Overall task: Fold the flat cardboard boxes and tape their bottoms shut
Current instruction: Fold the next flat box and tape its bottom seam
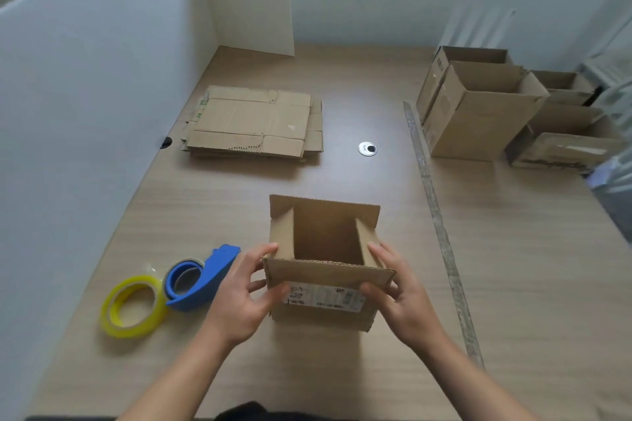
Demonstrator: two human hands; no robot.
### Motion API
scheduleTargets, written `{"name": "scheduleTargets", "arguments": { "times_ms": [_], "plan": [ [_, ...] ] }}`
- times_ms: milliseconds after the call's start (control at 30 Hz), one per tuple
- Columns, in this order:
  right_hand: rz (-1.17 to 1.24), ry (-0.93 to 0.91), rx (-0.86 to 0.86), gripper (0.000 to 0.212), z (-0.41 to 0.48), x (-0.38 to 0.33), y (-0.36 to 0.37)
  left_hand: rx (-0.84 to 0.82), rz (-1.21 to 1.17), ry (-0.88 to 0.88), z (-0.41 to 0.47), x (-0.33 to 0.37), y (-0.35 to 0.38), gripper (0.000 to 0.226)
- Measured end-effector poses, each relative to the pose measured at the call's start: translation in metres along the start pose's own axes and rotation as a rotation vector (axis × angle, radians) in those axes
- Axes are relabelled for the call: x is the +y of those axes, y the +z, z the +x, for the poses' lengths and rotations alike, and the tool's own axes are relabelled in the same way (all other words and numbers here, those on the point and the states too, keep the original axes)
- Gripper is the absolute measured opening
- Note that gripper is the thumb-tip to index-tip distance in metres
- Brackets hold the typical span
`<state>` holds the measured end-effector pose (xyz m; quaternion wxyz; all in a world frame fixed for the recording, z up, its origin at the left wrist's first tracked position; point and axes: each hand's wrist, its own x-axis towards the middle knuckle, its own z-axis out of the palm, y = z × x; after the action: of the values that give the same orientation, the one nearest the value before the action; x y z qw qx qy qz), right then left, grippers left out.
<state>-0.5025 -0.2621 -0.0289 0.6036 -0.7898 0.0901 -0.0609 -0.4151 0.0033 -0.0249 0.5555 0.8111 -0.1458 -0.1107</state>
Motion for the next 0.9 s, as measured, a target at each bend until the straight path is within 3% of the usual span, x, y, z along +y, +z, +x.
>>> {"name": "scheduleTargets", "arguments": {
  "times_ms": [100, 267, 333, 467, 600, 733, 900],
  "plan": [
    [-0.103, -0.055, -0.065, 0.049, -0.009, 0.005, -0.001, -0.003, 0.0, 0.015, -0.015, -0.002, 0.0, 0.046],
    [-0.008, -0.028, -0.033, 0.03, -0.014, 0.01, 0.002, 0.081, 0.035, -0.045, -0.025, -0.002, 0.0, 0.039],
    [-0.005, 0.008, 0.028, 0.034, -0.014, 0.01, 0.005, 0.111, 0.067, -0.097, -0.022, -0.001, 0.002, 0.057],
    [-0.022, 0.084, 0.077, 0.066, -0.01, 0.01, 0.01, 0.089, 0.137, -0.113, -0.004, 0.006, 0.003, 0.104],
    [-0.03, 0.134, 0.066, 0.074, -0.005, 0.008, 0.012, 0.029, 0.265, -0.043, 0.017, 0.02, 0.004, 0.112],
    [-0.031, 0.151, 0.074, 0.079, -0.002, 0.008, 0.011, 0.038, 0.334, -0.014, 0.029, 0.024, 0.007, 0.101],
    [0.005, 0.164, 0.131, 0.078, 0.0, 0.008, 0.012, 0.058, 0.347, 0.006, 0.023, 0.014, 0.006, 0.046]
  ]
}}
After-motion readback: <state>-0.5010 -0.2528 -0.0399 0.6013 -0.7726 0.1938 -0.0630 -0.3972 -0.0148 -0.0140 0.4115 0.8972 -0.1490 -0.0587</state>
